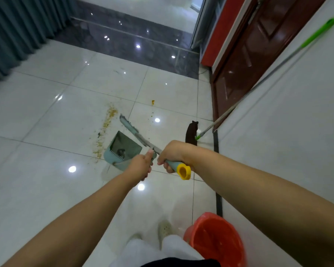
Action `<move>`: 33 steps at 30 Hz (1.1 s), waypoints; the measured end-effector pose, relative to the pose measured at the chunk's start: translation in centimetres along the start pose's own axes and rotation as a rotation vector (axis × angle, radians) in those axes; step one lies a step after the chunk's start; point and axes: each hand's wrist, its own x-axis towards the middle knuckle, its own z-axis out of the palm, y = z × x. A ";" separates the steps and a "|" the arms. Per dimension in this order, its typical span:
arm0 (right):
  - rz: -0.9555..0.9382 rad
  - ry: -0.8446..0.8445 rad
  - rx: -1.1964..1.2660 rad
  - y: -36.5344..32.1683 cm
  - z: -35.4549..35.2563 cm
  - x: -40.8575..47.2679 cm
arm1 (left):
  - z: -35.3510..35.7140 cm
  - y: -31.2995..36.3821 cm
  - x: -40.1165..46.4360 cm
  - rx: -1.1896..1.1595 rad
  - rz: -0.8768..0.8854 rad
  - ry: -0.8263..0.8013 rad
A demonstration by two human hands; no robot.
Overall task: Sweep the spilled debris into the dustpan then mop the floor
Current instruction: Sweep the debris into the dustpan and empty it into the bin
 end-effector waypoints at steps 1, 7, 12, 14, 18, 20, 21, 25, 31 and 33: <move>-0.032 0.014 -0.020 -0.4 0.4 0.3 | -0.3 0.2 0.1 0.007 -0.002 0.048; -0.171 -0.026 -0.014 -1.5 1.4 2.9 | -2.8 -0.2 0.3 0.074 -0.063 0.374; -0.150 -0.186 0.126 -1.4 0.9 5.2 | -5.0 -2.1 -1.0 -0.198 -0.105 0.585; -0.129 -0.249 0.131 -1.3 1.2 6.1 | -5.4 -3.3 -2.1 -0.287 -0.119 0.660; -0.127 -0.304 -0.016 -0.9 3.0 7.8 | -5.0 -5.9 -5.1 -0.417 -0.174 0.805; -0.125 -0.318 -0.084 -0.7 4.4 8.4 | -4.8 -7.1 -6.9 -0.471 -0.197 0.870; -0.120 -0.334 -0.105 -0.7 5.2 8.7 | -4.8 -7.8 -7.8 -0.483 -0.206 0.903; -0.070 -0.417 -0.150 -0.6 8.4 9.7 | -4.9 -10.7 -11.6 -0.553 -0.271 1.033; 0.012 -0.504 -0.304 0.8 14.1 8.7 | -5.3 -16.6 -18.4 -0.666 -0.374 1.259; 0.029 -0.526 -0.353 1.8 16.2 8.1 | -5.4 -18.9 -20.7 -0.696 -0.410 1.332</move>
